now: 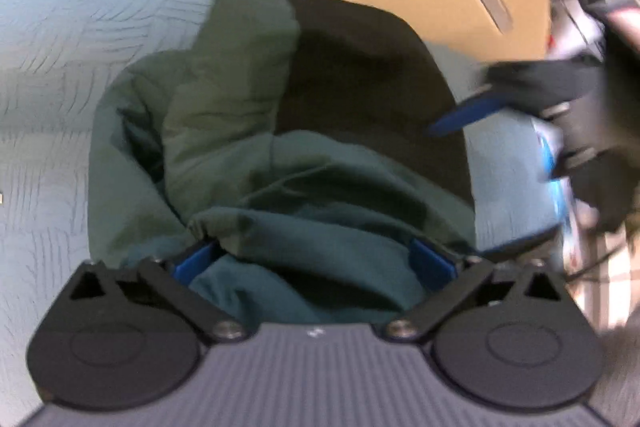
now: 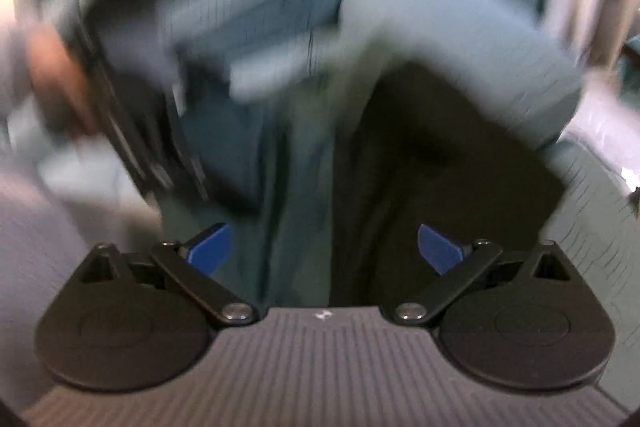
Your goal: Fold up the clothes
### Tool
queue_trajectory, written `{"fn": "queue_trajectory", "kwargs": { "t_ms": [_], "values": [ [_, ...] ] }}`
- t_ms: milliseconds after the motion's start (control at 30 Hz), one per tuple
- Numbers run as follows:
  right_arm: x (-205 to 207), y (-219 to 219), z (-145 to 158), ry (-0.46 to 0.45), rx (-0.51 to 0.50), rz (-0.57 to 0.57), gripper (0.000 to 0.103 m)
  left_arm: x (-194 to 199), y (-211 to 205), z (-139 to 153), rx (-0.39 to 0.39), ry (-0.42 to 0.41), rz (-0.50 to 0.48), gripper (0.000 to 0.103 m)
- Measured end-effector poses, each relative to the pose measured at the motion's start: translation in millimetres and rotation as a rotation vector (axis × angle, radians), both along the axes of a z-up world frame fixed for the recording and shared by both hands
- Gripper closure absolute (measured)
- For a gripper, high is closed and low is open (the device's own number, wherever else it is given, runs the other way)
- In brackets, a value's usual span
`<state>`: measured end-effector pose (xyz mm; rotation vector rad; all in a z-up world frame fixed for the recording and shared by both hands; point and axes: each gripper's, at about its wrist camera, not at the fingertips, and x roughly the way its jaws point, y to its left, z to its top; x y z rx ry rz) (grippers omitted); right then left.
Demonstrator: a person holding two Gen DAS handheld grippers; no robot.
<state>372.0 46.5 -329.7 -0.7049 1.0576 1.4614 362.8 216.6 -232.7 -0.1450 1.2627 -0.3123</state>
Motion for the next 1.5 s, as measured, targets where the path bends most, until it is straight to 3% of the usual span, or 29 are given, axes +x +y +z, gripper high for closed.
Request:
{"fn": "queue_trajectory", "kwargs": {
  "t_ms": [33, 133, 167, 200, 233, 267, 300, 367, 500, 667, 767, 867, 1000, 1133, 1367, 1500],
  "values": [
    [-7.1, 9.8, -13.3, -0.048, -0.01, 0.036, 0.0, 2.6, -11.2, 10.6, 0.059, -0.02, -0.136, 0.003],
    [-7.7, 18.5, -23.7, -0.046, -0.045, 0.066, 0.0, -3.3, -45.4, 28.2, 0.283, -0.167, -0.58, 0.001],
    [-7.6, 20.3, -23.3, -0.046, -0.054, 0.078, 0.0, -5.4, -50.4, 30.0, 0.31, -0.207, -0.662, 0.0],
    [-7.6, 21.9, -22.9, -0.047, -0.063, 0.089, 0.0, -9.9, -60.6, 33.2, 0.35, -0.292, -0.837, 0.0],
    [-8.4, 22.5, -22.7, -0.051, -0.066, 0.094, 0.0, -10.7, -65.4, 33.5, 0.355, -0.324, -0.918, 0.0],
    [-10.5, 23.0, -22.9, -0.061, -0.069, 0.104, 0.0, -5.4, -71.5, 30.7, 0.349, -0.339, -1.022, 0.0],
    [-11.4, 23.1, -23.2, -0.066, -0.07, 0.108, 0.0, 10.1, -77.8, 22.2, 0.316, -0.289, -1.094, 0.0],
    [-16.3, 22.9, -24.3, -0.085, -0.073, 0.114, 0.0, 49.1, -82.8, -1.2, 0.253, -0.125, -1.096, 0.0],
    [-24.3, 23.7, -23.9, -0.13, -0.098, 0.099, 0.0, 88.5, -84.3, -18.1, 0.186, 0.065, -1.005, 0.0],
    [-16.8, 19.9, -17.9, -0.101, -0.115, 0.088, 0.0, 95.2, -99.1, 4.2, 0.195, -0.021, -0.978, 0.001],
    [-18.0, 18.1, -18.8, -0.106, -0.107, 0.097, 0.0, 102.6, -95.9, 3.0, 0.249, -0.077, -0.945, 0.002],
    [-20.3, 22.3, -19.6, -0.115, -0.106, 0.1, 0.0, 94.2, -98.4, -27.4, 0.333, -0.057, -0.968, 0.0],
    [-32.7, 36.0, -32.2, -0.145, -0.134, 0.132, 0.0, 86.1, -96.6, -73.3, 0.292, -0.028, -0.906, 0.0],
    [-46.2, 47.9, -48.4, -0.18, -0.13, 0.16, 0.0, 76.0, -88.0, -111.1, 0.298, -0.061, -0.885, 0.0],
    [-57.7, 59.8, -74.3, -0.202, -0.036, 0.184, 0.0, 78.1, -69.1, -148.3, 0.218, -0.102, -0.843, 0.0],
    [-54.9, 65.7, -82.8, -0.19, -0.033, 0.2, 0.0, 88.2, -74.6, -166.2, 0.172, -0.106, -0.846, 0.0]
  ]
}}
